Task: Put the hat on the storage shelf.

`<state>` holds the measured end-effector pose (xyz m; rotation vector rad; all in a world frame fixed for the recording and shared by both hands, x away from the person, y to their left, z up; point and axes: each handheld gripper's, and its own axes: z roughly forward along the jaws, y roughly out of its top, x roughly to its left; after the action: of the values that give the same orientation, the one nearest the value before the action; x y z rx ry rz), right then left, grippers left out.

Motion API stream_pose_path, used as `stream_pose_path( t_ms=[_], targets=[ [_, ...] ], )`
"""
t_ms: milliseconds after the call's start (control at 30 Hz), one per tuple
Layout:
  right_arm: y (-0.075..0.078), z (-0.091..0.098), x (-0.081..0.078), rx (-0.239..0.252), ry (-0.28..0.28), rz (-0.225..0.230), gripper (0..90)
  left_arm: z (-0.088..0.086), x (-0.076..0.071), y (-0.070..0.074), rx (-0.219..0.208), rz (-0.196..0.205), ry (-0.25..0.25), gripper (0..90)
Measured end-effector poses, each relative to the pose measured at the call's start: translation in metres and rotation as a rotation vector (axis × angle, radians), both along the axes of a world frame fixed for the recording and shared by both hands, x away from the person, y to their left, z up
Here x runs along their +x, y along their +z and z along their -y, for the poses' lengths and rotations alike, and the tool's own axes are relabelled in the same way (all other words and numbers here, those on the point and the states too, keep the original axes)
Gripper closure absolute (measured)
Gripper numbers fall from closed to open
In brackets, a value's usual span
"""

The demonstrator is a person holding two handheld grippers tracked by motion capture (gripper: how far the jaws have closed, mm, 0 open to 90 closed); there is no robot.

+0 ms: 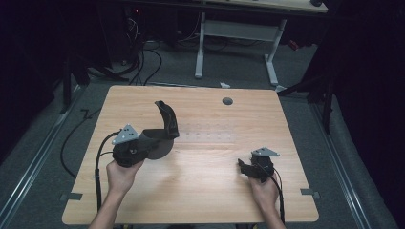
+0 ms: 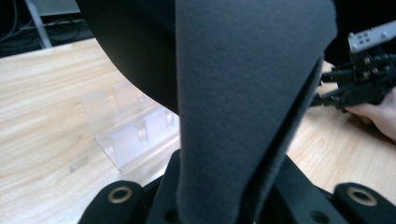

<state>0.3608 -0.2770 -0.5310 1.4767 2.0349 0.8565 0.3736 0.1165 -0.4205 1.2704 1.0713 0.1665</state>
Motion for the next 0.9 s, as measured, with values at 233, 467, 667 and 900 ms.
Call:
stream_pose_path(
  t_ms=[233,467,667,900],
  targets=[
    [0.000,0.000,-0.001,0.001,0.002,0.000,34.7,-0.005,0.016,0.008,-0.012,0.023,0.038,85.3],
    [0.000,0.000,-0.001,0.001,0.002,-0.001,34.5,-0.004,0.033,0.009,0.005,0.035,0.073,85.2],
    [0.000,0.000,-0.001,0.000,0.003,-0.001,34.5,0.001,0.044,0.006,0.023,0.034,0.093,85.2],
    [0.000,0.000,-0.001,0.000,0.004,-0.002,34.5,0.006,0.058,0.001,0.037,0.029,0.122,85.3]
  ],
)
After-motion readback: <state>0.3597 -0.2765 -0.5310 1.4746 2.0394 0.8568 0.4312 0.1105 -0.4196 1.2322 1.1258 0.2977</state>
